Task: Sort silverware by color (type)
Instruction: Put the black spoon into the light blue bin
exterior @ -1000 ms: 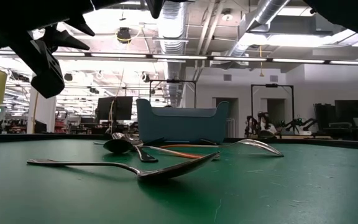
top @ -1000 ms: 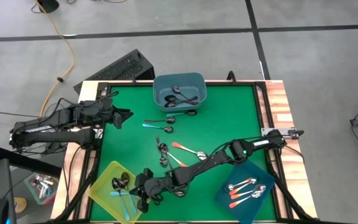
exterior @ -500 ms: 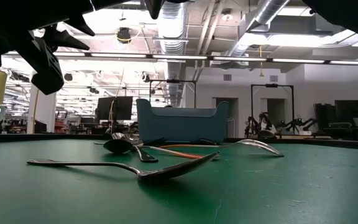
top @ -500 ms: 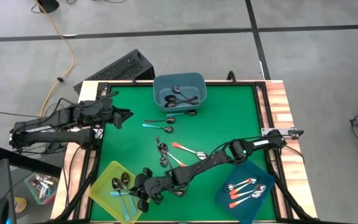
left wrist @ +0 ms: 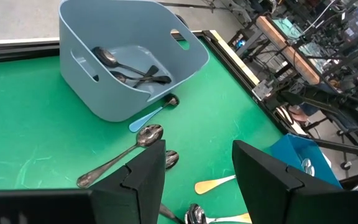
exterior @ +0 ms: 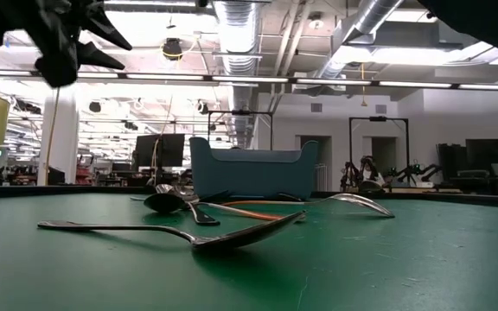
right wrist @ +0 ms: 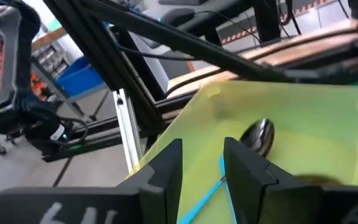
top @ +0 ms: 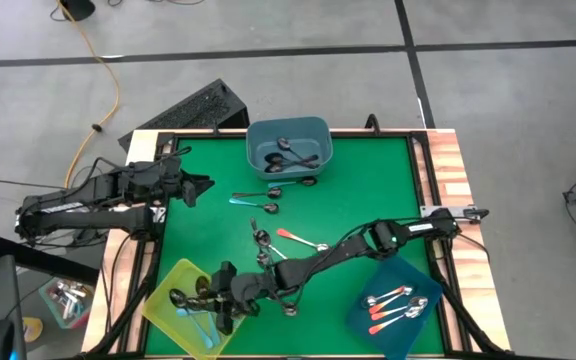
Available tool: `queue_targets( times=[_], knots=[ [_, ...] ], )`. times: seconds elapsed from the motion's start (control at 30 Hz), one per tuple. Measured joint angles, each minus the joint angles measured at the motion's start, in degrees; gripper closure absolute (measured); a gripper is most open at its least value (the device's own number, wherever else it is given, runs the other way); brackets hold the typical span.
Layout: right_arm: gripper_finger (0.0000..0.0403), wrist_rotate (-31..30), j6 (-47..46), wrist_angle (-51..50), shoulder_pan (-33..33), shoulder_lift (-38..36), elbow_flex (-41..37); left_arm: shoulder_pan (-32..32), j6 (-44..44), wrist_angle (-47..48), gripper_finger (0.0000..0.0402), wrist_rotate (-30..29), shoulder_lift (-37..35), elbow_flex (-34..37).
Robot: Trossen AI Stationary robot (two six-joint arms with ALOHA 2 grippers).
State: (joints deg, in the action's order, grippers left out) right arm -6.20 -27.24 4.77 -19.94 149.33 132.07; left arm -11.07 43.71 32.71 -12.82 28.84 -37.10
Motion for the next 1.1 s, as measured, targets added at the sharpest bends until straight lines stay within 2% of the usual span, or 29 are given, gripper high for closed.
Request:
queue_targets(
  times=[0.13, 0.27, 0.53, 0.73, 0.93, 1.1],
  knots=[
    [0.0275, 2.8, 2.1, -2.6, 1.5, -0.9, 3.0, 0.0, 0.1, 0.0, 0.0232, 0.0, 0.0, 0.0],
    [0.0275, 4.5, 5.7, -9.1, 2.9, -5.4, 2.2, 0.0, 0.2, 0.1, 0.0232, 0.0, 0.0, 0.0],
    [0.0275, 3.5, 16.6, -35.5, 5.5, -17.7, 2.2, 0.0, -0.2, 1.9, 0.0232, 0.4, 0.0, 0.0],
    [0.0275, 3.0, 21.6, -54.3, 5.8, -31.0, 2.3, 0.0, -0.3, 3.1, 0.0232, 0.6, 0.0, 0.0],
    [0.0275, -2.4, 25.6, -66.3, 4.9, -42.3, 2.2, 0.0, -1.3, 2.7, 0.0232, 0.5, 0.0, 0.0],
    [0.0275, -8.5, 23.1, -79.4, 3.9, -51.4, 2.2, 0.0, -2.7, 2.2, 0.0232, 0.5, 0.0, 0.0]
  ],
)
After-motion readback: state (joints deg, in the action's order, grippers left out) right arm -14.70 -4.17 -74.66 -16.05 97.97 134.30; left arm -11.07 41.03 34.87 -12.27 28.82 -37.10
